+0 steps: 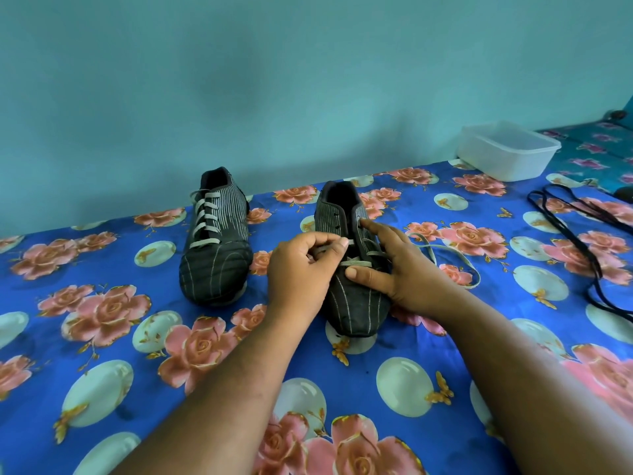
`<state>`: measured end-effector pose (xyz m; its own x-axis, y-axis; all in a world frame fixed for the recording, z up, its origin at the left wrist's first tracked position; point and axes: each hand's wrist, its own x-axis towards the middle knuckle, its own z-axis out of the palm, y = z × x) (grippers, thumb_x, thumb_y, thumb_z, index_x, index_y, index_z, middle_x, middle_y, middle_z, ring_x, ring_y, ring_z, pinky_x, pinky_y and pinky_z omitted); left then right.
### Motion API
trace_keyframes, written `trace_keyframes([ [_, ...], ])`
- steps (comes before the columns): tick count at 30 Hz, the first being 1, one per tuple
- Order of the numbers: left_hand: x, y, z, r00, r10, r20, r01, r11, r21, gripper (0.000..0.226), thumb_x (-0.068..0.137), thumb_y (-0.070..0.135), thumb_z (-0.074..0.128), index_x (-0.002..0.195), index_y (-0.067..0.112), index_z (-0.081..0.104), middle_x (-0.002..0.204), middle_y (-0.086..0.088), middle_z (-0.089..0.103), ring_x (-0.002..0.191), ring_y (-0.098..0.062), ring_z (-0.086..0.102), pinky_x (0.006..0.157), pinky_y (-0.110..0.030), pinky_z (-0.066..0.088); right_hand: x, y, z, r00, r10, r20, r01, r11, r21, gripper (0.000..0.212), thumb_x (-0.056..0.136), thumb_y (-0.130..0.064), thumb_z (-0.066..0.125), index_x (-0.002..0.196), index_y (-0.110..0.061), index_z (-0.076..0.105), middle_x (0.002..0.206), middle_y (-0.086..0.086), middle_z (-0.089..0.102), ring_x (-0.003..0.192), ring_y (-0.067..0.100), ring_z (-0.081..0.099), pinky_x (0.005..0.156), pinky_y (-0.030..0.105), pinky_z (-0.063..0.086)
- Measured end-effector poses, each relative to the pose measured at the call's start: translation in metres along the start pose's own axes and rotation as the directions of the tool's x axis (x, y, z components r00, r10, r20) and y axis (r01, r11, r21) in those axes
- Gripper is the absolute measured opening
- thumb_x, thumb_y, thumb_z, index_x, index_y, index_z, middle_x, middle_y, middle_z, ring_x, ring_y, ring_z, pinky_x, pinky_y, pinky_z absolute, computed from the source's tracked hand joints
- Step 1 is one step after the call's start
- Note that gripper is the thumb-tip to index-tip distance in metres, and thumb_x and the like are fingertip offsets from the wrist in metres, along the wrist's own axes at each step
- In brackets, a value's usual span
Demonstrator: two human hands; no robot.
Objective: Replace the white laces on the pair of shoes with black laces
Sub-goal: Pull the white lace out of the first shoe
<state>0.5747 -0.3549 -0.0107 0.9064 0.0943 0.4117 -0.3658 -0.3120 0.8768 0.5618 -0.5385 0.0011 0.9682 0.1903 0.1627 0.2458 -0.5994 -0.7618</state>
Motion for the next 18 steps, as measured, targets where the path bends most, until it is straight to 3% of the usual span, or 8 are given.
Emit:
trace_keyframes([
  [5,0.003,-0.002,-0.002,0.998,-0.034,0.049,0.032,0.999,0.040,0.013,0.094,0.033,0.072,0.091,0.021,0.077,0.079,0.008,0.074,0.076,-0.006,0.067,0.070,-0.029,0.056,0.000,-0.002,0.001,1.000,0.005,-0.001,-0.005,1.000,0.005,0.102,0.069,-0.069,0.068,0.157,-0.033,0.030,0.146,-0.017,0.036,0.131,0.005,0.044,0.107,0.023,0.036],
  [7,0.002,0.006,0.001,0.989,-0.139,0.047,0.144,0.977,-0.159,0.017,0.101,0.030,0.062,0.089,0.021,0.071,0.078,0.010,0.072,0.072,-0.006,0.065,0.065,-0.024,0.054,0.000,-0.001,0.000,1.000,0.008,0.000,-0.008,1.000,0.016,0.102,0.070,-0.068,0.069,0.157,-0.033,0.030,0.147,-0.016,0.037,0.130,0.002,0.043,0.105,0.019,0.035],
  [9,0.003,0.012,0.000,0.950,-0.312,0.023,0.291,0.854,-0.430,0.025,0.105,0.031,0.054,0.084,0.021,0.063,0.070,0.009,0.063,0.062,-0.009,0.058,0.053,-0.020,0.048,0.000,-0.001,0.000,1.000,0.007,-0.003,-0.007,1.000,0.022,0.100,0.071,-0.067,0.070,0.157,-0.034,0.030,0.147,-0.015,0.038,0.129,-0.001,0.042,0.101,0.013,0.032],
  [11,0.008,0.004,-0.003,0.931,-0.361,-0.046,0.301,0.836,-0.459,0.026,0.105,0.040,0.053,0.084,0.026,0.061,0.071,0.009,0.058,0.065,-0.017,0.055,0.055,-0.032,0.050,0.000,-0.001,0.001,1.000,0.009,-0.002,-0.009,1.000,0.021,0.099,0.071,-0.067,0.070,0.156,-0.034,0.030,0.147,-0.016,0.037,0.128,-0.003,0.041,0.099,0.011,0.031],
  [13,0.010,-0.008,-0.006,0.966,-0.224,-0.131,0.181,0.943,-0.278,0.019,0.098,0.052,0.054,0.091,0.036,0.062,0.086,0.013,0.059,0.080,-0.018,0.056,0.072,-0.052,0.055,0.000,0.000,0.001,1.000,0.012,0.001,-0.012,1.000,0.019,0.099,0.071,-0.066,0.069,0.157,-0.034,0.030,0.145,-0.018,0.037,0.128,-0.003,0.040,0.098,0.010,0.031],
  [14,0.010,-0.010,-0.007,0.981,-0.126,-0.151,0.096,0.977,-0.189,0.020,0.094,0.056,0.054,0.099,0.038,0.062,0.096,0.014,0.060,0.086,-0.014,0.058,0.082,-0.051,0.055,0.000,-0.001,0.000,1.000,0.013,0.002,-0.013,1.000,0.017,0.099,0.071,-0.066,0.069,0.156,-0.034,0.030,0.143,-0.019,0.036,0.127,-0.004,0.040,0.096,0.006,0.030],
  [16,0.008,-0.009,-0.005,0.987,0.047,-0.152,-0.055,0.997,-0.050,0.040,0.090,0.060,0.056,0.116,0.029,0.062,0.114,0.013,0.060,0.097,-0.004,0.057,0.091,-0.025,0.050,-0.001,-0.002,-0.001,1.000,0.015,0.003,-0.015,1.000,0.012,0.099,0.071,-0.066,0.069,0.156,-0.034,0.029,0.141,-0.021,0.035,0.125,-0.004,0.040,0.094,0.006,0.031],
  [18,0.007,-0.007,0.000,0.985,0.144,-0.099,-0.136,0.987,0.083,0.048,0.088,0.063,0.059,0.119,0.027,0.067,0.117,0.013,0.063,0.104,-0.005,0.059,0.093,-0.018,0.048,-0.001,-0.003,-0.001,1.000,0.019,0.007,-0.019,1.000,0.006,0.100,0.071,-0.067,0.068,0.157,-0.034,0.029,0.143,-0.018,0.035,0.127,-0.002,0.041,0.099,0.014,0.033],
])
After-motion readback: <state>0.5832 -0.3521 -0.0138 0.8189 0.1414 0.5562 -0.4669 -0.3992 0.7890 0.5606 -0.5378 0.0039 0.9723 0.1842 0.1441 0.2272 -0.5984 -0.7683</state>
